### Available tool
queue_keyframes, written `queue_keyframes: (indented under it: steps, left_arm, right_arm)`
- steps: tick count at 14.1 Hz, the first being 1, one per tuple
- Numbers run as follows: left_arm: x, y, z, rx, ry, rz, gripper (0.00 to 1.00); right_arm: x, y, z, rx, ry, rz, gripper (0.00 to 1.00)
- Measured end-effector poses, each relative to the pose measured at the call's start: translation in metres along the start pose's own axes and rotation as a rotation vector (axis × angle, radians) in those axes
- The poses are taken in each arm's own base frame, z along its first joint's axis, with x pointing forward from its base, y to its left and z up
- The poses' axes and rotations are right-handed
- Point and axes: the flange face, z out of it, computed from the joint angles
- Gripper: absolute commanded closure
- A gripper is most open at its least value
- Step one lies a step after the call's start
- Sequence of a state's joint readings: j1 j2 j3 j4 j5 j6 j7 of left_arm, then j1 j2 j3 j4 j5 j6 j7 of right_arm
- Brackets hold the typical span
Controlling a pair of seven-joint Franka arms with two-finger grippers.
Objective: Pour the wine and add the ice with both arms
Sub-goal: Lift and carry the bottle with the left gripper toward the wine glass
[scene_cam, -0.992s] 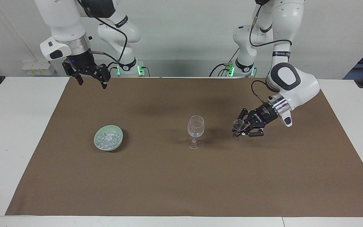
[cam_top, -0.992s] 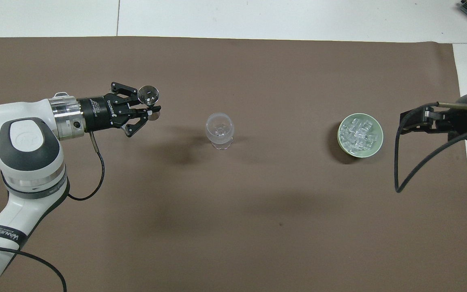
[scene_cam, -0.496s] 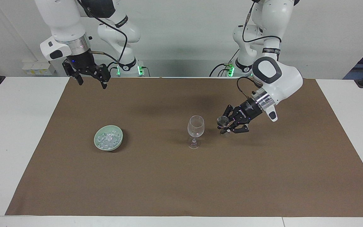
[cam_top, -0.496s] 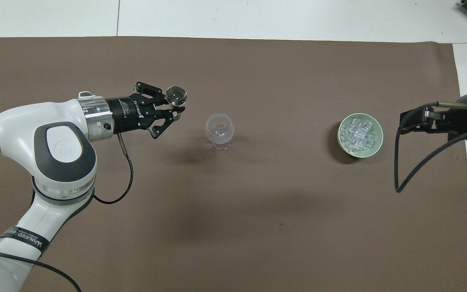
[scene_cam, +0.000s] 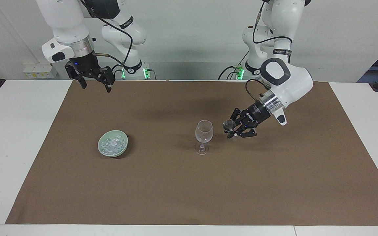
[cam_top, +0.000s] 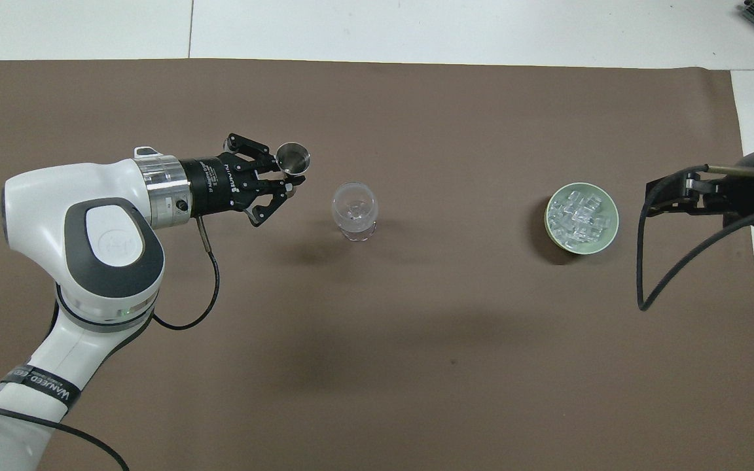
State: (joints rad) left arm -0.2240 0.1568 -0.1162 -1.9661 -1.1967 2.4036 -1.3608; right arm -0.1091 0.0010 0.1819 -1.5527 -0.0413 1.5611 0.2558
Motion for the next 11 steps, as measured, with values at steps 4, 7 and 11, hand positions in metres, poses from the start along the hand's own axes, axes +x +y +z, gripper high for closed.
queue_keyframes:
  steps: [4,7,11]
  left_arm:
    - [-0.003,-0.004,0.004,0.008,0.008,0.013,1.0]
    - [-0.007,-0.008,0.008,0.013,0.044,0.036,1.0]
    - [-0.016,-0.018,0.019,0.032,0.088,0.09,1.0]
  right_arm:
    - [0.0,0.0,0.0,0.0,0.0,0.0,0.0]
    - [0.0,0.0,0.0,0.0,0.0,0.0,0.0]
    - [0.0,0.0,0.0,0.0,0.0,0.0,0.0]
